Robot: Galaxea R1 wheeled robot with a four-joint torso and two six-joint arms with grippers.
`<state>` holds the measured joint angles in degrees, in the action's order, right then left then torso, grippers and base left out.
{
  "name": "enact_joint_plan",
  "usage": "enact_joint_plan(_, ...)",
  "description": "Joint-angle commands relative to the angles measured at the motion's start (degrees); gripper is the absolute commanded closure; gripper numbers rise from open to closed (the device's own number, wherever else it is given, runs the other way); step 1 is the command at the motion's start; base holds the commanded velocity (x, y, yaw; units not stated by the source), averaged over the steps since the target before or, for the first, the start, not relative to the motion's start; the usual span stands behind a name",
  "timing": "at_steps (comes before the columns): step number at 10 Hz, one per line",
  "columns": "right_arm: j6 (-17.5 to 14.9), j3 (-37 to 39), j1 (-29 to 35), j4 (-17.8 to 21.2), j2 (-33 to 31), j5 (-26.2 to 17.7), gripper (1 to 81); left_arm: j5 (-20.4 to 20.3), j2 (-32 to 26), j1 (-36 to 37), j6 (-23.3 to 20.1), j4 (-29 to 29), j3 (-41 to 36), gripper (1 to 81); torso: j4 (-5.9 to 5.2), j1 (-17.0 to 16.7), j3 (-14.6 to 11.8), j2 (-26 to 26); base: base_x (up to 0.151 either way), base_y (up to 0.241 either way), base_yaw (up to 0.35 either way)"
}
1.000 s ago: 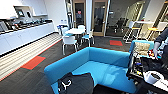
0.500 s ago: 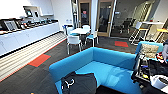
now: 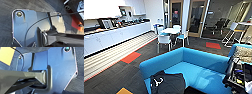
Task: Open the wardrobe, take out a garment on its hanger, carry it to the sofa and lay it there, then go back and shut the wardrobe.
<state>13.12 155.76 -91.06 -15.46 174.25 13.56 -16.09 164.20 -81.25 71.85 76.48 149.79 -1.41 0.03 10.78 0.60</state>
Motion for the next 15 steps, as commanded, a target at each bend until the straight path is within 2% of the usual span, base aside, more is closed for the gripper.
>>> enact_joint_plan(1,-0.2,-0.03,1.62,0.08,0.16,-4.84,1.0,1.77,-0.44,1.49,-0.13,0.33,0.68,1.0,0.0,0.0,0.0,0.0,0.0,0.0,0.182)
enact_joint_plan(3,-0.2,-0.03,2.15,-0.1,0.24,-8.09,1.0,3.5,1.04,0.96,-0.04,0.42,3.57,1.0,0.0,-0.02,0.0,0.0,0.0,0.0,0.195)
enact_joint_plan(4,-0.11,-0.03,2.15,-0.1,0.16,-8.37,1.0,5.02,1.75,0.69,-0.13,0.42,4.64,1.0,0.0,-0.02,0.0,0.0,0.0,0.0,0.226)
enact_joint_plan(15,-0.02,1.64,2.15,-0.1,0.51,-9.6,1.0,10.12,3.69,-0.71,0.04,-0.02,5.34,1.0,0.0,-0.02,0.0,0.0,0.0,0.0,0.233)
